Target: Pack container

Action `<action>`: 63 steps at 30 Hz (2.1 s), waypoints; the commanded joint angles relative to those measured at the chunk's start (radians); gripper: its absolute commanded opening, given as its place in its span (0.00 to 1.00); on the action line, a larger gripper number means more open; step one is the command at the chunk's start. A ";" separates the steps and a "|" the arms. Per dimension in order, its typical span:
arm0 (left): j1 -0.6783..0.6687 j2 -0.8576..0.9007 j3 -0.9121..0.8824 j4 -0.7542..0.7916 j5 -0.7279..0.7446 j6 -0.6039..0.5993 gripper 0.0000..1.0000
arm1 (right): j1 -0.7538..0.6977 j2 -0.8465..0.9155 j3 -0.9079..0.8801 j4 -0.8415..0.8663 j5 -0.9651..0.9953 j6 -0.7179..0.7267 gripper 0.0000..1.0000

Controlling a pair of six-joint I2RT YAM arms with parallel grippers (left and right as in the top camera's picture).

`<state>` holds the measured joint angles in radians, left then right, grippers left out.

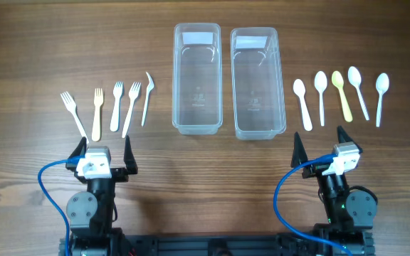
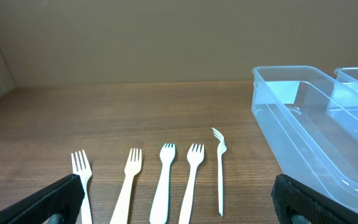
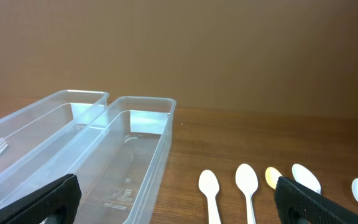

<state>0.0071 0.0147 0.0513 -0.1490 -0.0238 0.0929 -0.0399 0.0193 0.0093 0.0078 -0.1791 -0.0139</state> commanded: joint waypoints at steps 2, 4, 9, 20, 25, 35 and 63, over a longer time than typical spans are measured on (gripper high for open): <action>0.006 -0.008 -0.011 0.003 0.016 0.015 1.00 | 0.005 -0.012 -0.004 0.007 -0.003 -0.009 1.00; 0.006 -0.008 -0.011 0.003 0.016 0.015 1.00 | 0.005 -0.012 -0.004 0.007 -0.003 -0.009 1.00; 0.006 -0.008 -0.011 0.003 0.016 0.015 1.00 | 0.005 -0.012 -0.004 0.010 -0.017 0.001 1.00; 0.006 -0.008 -0.011 0.003 0.016 0.015 1.00 | 0.005 0.107 0.248 -0.005 -0.064 0.113 1.00; 0.006 -0.008 -0.011 0.003 0.016 0.015 1.00 | 0.005 0.422 0.575 -0.166 -0.073 0.033 1.00; 0.006 -0.008 -0.011 0.003 0.016 0.015 1.00 | 0.005 1.188 1.260 -0.764 -0.080 -0.204 1.00; 0.006 -0.008 -0.011 0.003 0.016 0.015 1.00 | -0.014 1.685 1.357 -0.809 0.079 -0.196 0.33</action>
<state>0.0071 0.0139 0.0494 -0.1490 -0.0235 0.0929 -0.0513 1.6962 1.3491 -0.8066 -0.1398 -0.2070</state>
